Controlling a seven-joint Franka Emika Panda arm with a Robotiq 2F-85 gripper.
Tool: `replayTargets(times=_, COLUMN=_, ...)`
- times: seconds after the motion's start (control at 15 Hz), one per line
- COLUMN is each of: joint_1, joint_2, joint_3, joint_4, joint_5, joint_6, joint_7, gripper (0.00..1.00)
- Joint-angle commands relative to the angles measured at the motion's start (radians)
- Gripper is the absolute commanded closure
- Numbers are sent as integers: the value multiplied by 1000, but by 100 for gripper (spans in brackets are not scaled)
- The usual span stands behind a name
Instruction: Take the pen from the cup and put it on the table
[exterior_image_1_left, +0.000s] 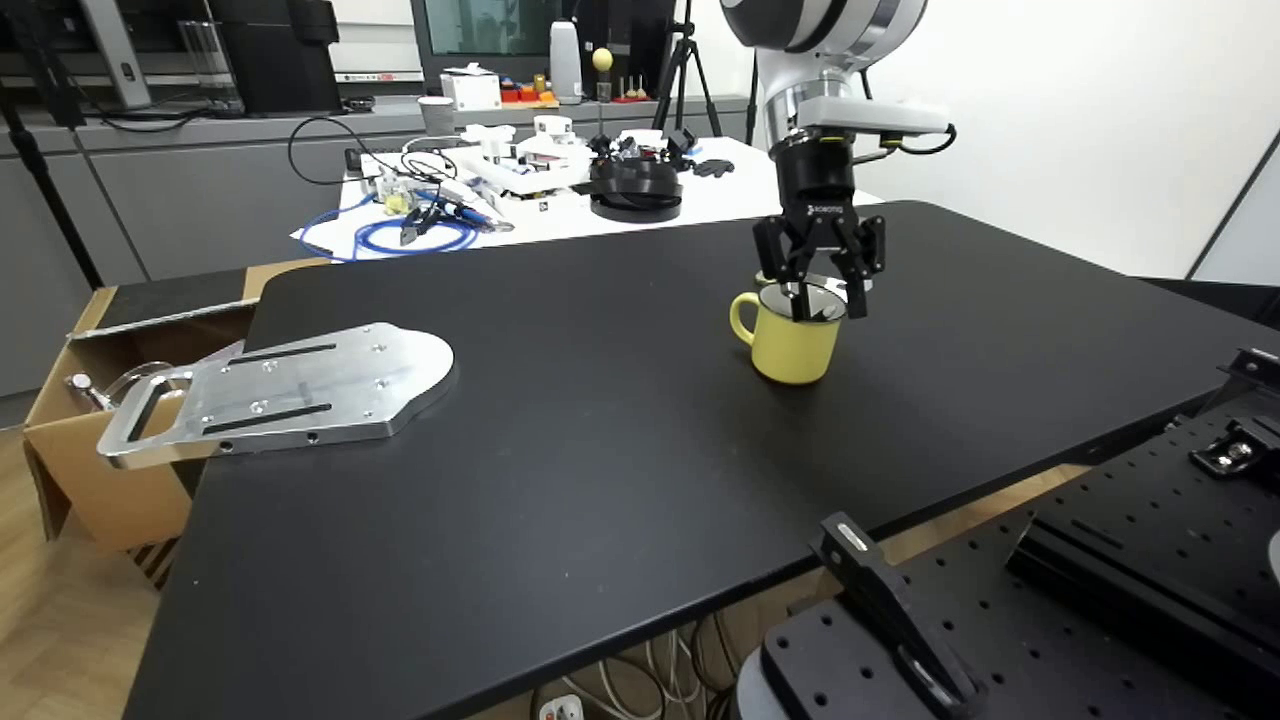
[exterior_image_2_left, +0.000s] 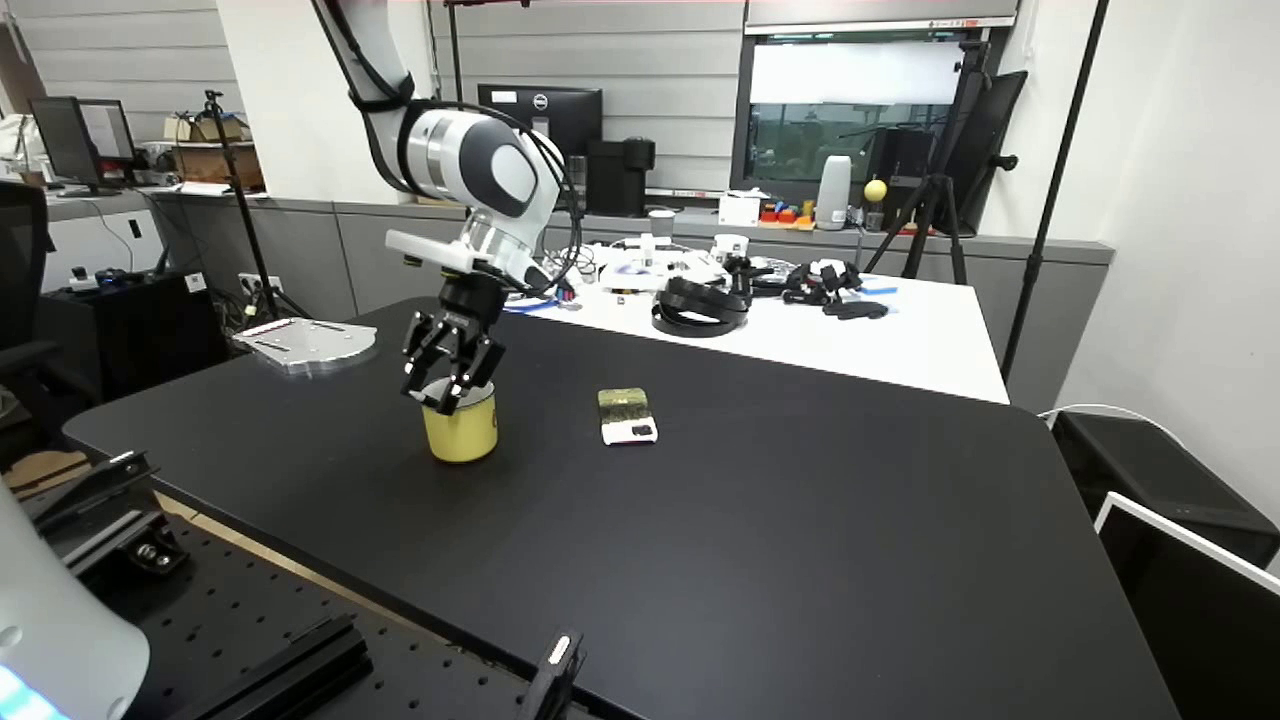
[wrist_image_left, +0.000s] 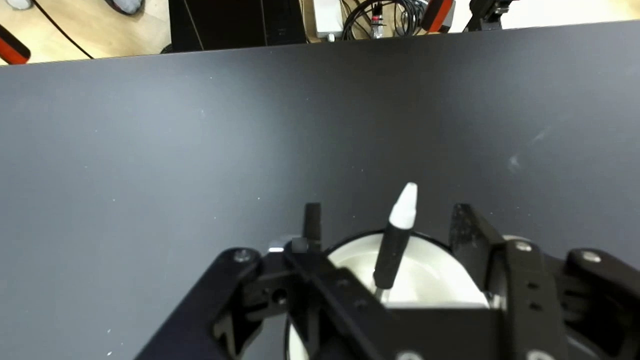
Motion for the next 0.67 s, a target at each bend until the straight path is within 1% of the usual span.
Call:
replayTargets(times=0.0, joint_1=3, joint_2=0, joint_3=9, joint_4=10, joint_5=1, joint_6=14, joint_7=5, gripper=62)
replayTargets(times=0.13, joint_1=4, joint_2=-4, joint_3=12, joint_4=7, joint_5=2, joint_6=14, joint_7=4, gripper=74)
replayTargets(times=0.33, joint_1=4, joint_2=-17, joint_3=18, joint_4=-1, joint_5=6, joint_6=13, joint_7=1, gripper=96)
replayTargets(times=0.47, joint_1=3, joint_2=-26, joint_3=23, joint_4=-4, joint_5=11, joint_6=7, joint_7=-5, gripper=100)
replayTargets(times=0.53, joint_1=2, joint_2=-35, joint_3=26, joint_4=-7, joint_5=15, joint_6=0, joint_7=-8, gripper=100)
replayTargets(times=0.6, joint_1=-1, joint_2=-48, joint_3=31, joint_4=-8, joint_5=20, joint_6=-12, joint_7=-13, gripper=97)
